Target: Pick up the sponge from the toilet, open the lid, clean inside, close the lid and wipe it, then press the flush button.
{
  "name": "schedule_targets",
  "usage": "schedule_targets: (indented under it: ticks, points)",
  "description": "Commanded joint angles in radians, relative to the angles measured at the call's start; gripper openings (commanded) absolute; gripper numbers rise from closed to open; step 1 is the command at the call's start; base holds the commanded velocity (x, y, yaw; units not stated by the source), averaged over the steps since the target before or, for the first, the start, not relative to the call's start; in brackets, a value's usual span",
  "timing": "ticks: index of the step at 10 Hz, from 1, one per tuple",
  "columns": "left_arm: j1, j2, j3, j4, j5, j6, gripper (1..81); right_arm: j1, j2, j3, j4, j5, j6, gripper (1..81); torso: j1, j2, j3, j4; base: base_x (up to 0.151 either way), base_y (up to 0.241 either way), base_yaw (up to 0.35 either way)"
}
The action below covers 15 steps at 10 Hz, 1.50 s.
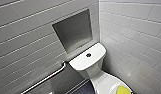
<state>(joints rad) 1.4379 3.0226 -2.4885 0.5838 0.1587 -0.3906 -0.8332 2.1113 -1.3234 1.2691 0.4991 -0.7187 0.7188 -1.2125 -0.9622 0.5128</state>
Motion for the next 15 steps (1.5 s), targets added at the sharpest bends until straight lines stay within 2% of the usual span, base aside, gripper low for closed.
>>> schedule_targets:
  ticks: [1,3,4,6,7,9,11,15]
  points:
    - [0.006,-0.016,0.0,0.001,0.079,0.003,81.1,0.335,0.182,-0.306,0.197,-0.166,-0.15,1.0,0.0,0.0,0.0,0.0,0.0,0.0,0.0]
    - [0.008,-0.014,-0.001,0.001,0.085,0.003,81.1,0.374,0.325,-0.486,0.257,-0.198,-0.15,1.0,0.0,0.0,0.0,0.0,0.0,0.0,0.0]
    - [0.008,-0.014,-0.001,0.001,0.085,0.003,81.1,0.366,0.395,-0.573,0.283,-0.249,-0.148,1.0,0.0,0.0,0.0,0.0,0.0,0.0,0.0]
    - [0.008,-0.014,-0.001,0.001,0.084,0.003,81.1,0.303,0.506,-0.706,0.28,-0.291,-0.15,1.0,0.001,0.001,-0.001,0.0,0.0,0.0,0.0]
    - [0.008,-0.014,-0.001,0.001,0.084,0.003,81.1,0.272,0.528,-0.726,0.268,-0.317,-0.151,1.0,0.001,0.001,-0.001,0.0,0.0,0.0,0.0]
    - [0.008,-0.014,-0.001,0.001,0.084,0.003,81.1,0.225,0.489,-0.62,0.24,-0.291,-0.153,1.0,0.001,0.002,-0.001,0.0,0.0,0.0,0.0]
    - [0.008,-0.014,-0.001,0.002,0.084,0.003,81.1,0.168,0.417,-0.441,0.207,-0.14,-0.156,1.0,0.001,0.002,-0.001,0.0,0.0,0.0,0.0]
    - [0.008,-0.014,-0.001,0.002,0.084,0.003,81.1,0.095,0.249,-0.298,0.205,-0.123,-0.15,1.0,0.001,0.002,-0.001,0.0,0.0,0.0,0.0]
